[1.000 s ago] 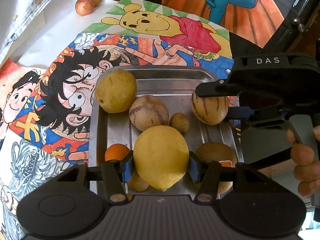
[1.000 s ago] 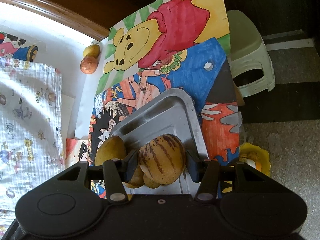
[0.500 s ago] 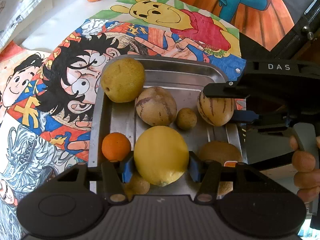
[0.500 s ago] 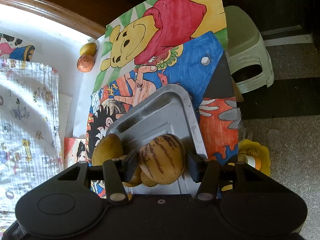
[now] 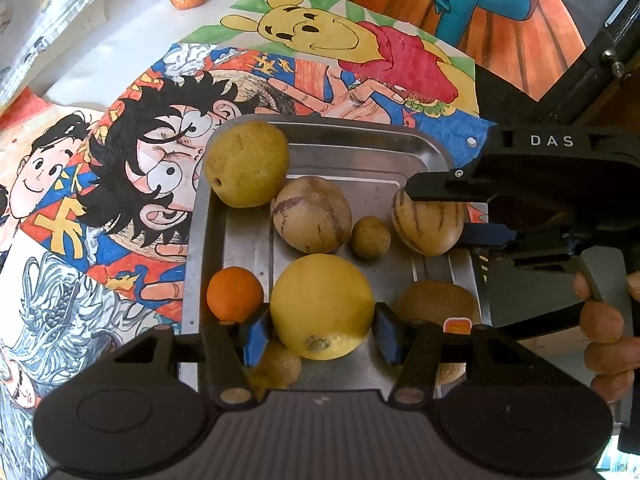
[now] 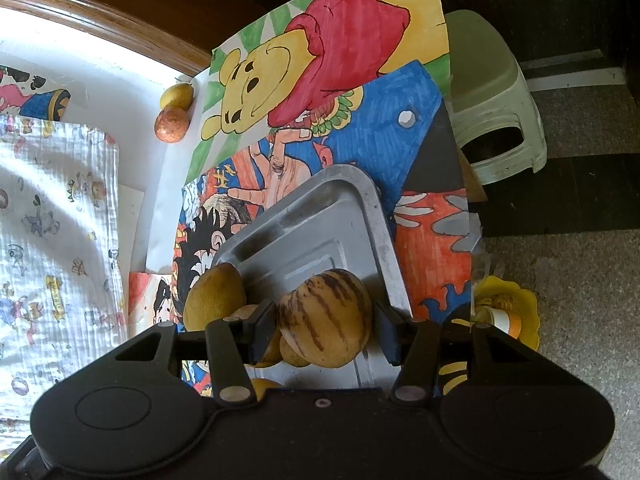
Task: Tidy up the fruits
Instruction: 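Lower the pepino and lemon onto the tray and open both tools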
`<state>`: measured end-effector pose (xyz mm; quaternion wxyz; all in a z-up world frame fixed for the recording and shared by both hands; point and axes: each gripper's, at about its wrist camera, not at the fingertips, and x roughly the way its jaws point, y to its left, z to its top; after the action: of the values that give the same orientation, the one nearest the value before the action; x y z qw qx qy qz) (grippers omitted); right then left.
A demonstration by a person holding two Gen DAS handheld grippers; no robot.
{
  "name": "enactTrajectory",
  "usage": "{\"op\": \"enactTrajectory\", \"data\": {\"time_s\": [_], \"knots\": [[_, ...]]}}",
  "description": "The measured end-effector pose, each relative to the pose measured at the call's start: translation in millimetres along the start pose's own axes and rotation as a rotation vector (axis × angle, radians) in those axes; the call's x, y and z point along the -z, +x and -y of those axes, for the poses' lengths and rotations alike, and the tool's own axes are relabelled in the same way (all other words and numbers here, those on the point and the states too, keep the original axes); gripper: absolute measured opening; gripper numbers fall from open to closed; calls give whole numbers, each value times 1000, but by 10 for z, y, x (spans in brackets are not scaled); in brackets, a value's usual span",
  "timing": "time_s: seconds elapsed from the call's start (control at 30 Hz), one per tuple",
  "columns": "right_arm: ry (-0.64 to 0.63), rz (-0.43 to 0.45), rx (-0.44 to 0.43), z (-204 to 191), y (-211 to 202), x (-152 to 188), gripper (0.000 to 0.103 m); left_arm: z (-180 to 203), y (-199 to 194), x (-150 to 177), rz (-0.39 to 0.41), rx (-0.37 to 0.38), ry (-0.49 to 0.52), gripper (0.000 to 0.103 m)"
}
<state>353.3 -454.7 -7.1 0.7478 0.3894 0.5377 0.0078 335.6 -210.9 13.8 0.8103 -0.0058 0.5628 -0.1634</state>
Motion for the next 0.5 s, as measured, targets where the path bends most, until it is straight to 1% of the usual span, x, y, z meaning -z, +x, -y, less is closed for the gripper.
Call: {"op": "enactTrajectory", "data": {"time_s": [0.1, 0.2, 0.27, 0.4, 0.5], "knots": [[-1, 0, 0, 3, -7, 1, 56, 8, -41, 8, 6, -4, 4, 59], [-5, -2, 0, 12, -24, 12, 56, 11, -103, 16, 15, -6, 8, 61], [-8, -1, 0, 15, -42, 20, 56, 4, -151, 23, 22, -13, 5, 67], [-17, 2, -1, 3, -86, 23, 59, -31, -242, 23, 30, -5, -14, 70], [-23, 6, -2, -21, -107, 23, 62, -55, -319, 31, 45, -10, -26, 76]]}}
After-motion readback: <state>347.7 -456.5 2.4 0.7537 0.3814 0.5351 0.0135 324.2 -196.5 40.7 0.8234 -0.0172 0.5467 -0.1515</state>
